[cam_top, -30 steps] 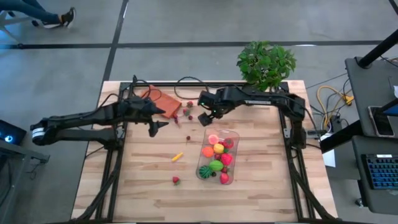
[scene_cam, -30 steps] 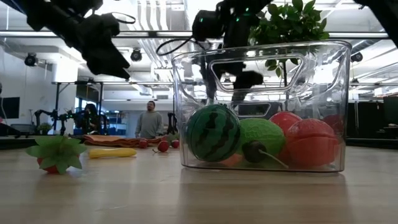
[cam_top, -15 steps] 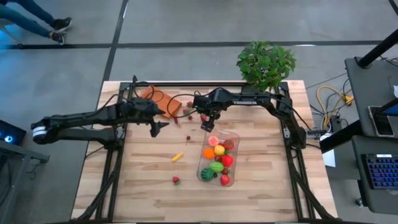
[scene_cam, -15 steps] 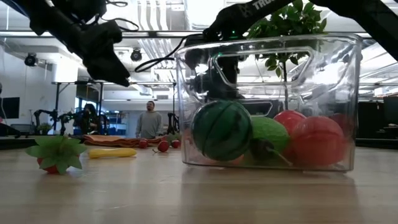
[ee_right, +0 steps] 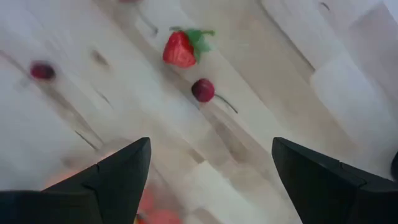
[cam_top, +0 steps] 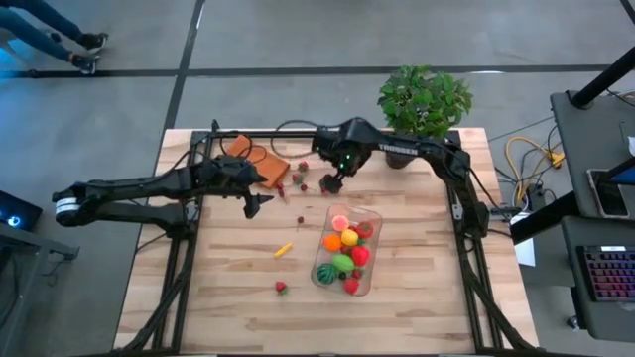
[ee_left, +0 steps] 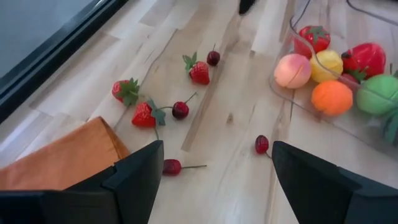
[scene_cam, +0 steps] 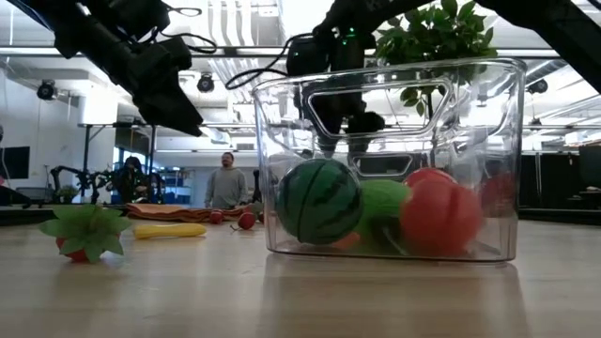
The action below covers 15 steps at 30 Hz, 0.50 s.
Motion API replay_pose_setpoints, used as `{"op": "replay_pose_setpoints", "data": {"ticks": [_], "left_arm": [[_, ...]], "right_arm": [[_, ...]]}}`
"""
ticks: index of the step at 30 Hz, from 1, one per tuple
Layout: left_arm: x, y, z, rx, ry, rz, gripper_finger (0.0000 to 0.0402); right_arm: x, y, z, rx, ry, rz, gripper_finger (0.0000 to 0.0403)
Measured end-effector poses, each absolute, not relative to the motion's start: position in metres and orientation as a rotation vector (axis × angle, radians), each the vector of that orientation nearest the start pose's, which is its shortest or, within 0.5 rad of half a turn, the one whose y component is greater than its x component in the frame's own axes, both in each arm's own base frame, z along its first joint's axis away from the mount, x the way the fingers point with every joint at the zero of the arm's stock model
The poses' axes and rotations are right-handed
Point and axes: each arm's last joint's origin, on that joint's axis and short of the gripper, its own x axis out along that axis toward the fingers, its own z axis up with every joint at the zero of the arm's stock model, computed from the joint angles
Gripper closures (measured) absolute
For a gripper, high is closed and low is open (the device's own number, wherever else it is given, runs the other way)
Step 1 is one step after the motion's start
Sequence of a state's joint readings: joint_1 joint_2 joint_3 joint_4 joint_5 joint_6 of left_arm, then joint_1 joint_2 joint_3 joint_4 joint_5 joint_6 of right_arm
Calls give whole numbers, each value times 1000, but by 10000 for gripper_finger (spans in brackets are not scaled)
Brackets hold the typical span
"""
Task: Pick and placing Produce into tupperware
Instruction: Put the cherry into the transparent bin
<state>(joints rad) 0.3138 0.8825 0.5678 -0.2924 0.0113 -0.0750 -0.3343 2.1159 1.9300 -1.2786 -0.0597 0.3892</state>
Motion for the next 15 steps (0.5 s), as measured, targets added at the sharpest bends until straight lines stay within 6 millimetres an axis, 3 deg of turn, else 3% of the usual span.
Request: {"op": "replay_pose_setpoints", "data": {"ticks": [3, 6, 10, 15], "left_arm": [[175, 56, 234, -157, 590, 311, 117], [175, 56, 235, -155, 582, 311, 117], [175, 57, 234, -155, 580, 312, 117], [176, 57, 234, -156, 584, 312, 117]], "right_arm": [[393, -146, 257, 799, 1351, -587, 76], [391, -156, 250, 1026, 1346, -620, 76], [399, -158, 221, 1002, 1414, -626, 76], [411, -148, 189, 814, 1526, -526, 76]]}}
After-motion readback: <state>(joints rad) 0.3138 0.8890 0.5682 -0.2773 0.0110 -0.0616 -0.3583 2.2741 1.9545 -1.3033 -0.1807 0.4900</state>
